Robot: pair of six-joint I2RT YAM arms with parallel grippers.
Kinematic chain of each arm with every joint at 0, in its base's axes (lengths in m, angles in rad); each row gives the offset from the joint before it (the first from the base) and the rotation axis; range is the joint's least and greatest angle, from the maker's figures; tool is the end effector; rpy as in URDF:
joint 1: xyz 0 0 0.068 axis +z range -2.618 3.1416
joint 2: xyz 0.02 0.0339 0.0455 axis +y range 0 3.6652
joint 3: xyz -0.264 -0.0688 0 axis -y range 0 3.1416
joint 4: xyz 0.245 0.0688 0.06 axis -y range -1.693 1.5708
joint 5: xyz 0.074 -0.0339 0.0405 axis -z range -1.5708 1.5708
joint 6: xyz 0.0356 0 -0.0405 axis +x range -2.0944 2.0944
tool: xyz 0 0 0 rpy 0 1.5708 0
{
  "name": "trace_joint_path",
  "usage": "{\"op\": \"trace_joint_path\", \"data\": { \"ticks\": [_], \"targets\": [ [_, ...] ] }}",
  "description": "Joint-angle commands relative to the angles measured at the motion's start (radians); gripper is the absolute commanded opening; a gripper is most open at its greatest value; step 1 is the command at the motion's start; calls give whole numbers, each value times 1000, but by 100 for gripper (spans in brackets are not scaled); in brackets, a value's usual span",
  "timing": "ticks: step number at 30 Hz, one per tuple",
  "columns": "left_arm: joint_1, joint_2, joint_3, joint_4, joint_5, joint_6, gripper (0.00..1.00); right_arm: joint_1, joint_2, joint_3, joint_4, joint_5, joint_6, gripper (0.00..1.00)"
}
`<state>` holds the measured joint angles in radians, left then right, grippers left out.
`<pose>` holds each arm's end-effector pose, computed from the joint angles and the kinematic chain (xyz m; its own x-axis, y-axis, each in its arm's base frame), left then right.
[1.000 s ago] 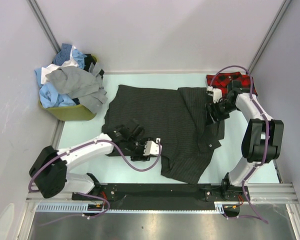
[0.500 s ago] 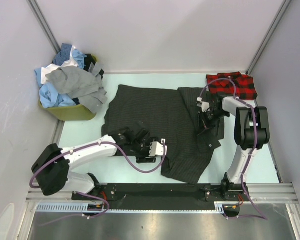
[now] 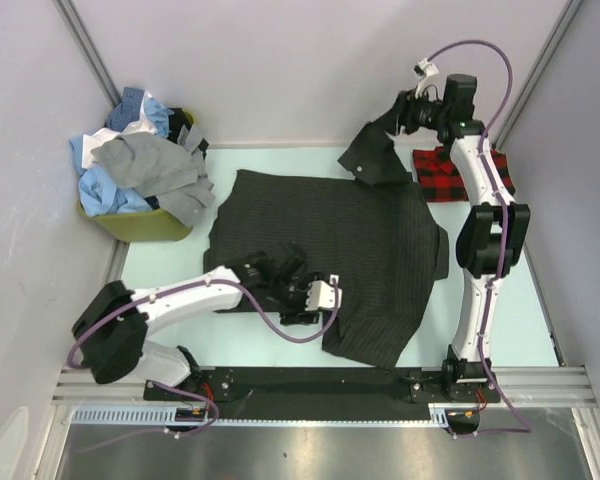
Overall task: Fold and stack the long sleeve shirts
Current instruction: Fold the shirt
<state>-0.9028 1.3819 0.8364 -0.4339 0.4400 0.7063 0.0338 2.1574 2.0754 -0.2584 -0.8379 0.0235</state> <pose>0.1555 -0.2215 0.2088 0.1653 0.7385 -0.6536 0.9860 -0.1385 0.0928 0.5062 0.0436 0.3404 -0.3506 0.0039 -0.9365 -0.7148 0.6451 0.2702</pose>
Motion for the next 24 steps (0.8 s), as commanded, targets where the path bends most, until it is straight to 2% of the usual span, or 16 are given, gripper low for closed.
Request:
{"op": "trace_joint_path", "data": {
  "ticks": [1,4,5,8,9,12,16,20,22,23,24],
  "targets": [
    [-74,75,64,56,80,67,69,-24,95,129,-293,-12,-84,61],
    [-114,106,52,101,117,105,69,-80,-77,-146,-334,-43,-143,60],
    [-122,121,52,106,135,108,69,-89,-191,-319,-323,-50,-177,60],
    [-153,153,44,93,161,159,68,-101,-330,-493,-396,-50,-313,57],
    [-172,158,41,93,161,192,68,-100,-391,-573,-476,-46,-347,56],
    [-215,177,33,95,157,238,68,-98,-494,-706,-574,-20,-434,51],
    [-280,218,1,164,92,259,67,-104,-583,-828,-584,22,-461,50],
    [-317,281,3,216,14,217,64,-129,-631,-864,-614,34,-470,50],
    [-317,276,7,227,3,196,47,-140,-655,-880,-616,40,-485,50],
    [-317,266,19,227,2,171,25,-153,-662,-885,-619,43,-490,50],
    [-315,232,29,216,11,162,16,-158,-666,-885,-621,43,-493,50]
  ]
}}
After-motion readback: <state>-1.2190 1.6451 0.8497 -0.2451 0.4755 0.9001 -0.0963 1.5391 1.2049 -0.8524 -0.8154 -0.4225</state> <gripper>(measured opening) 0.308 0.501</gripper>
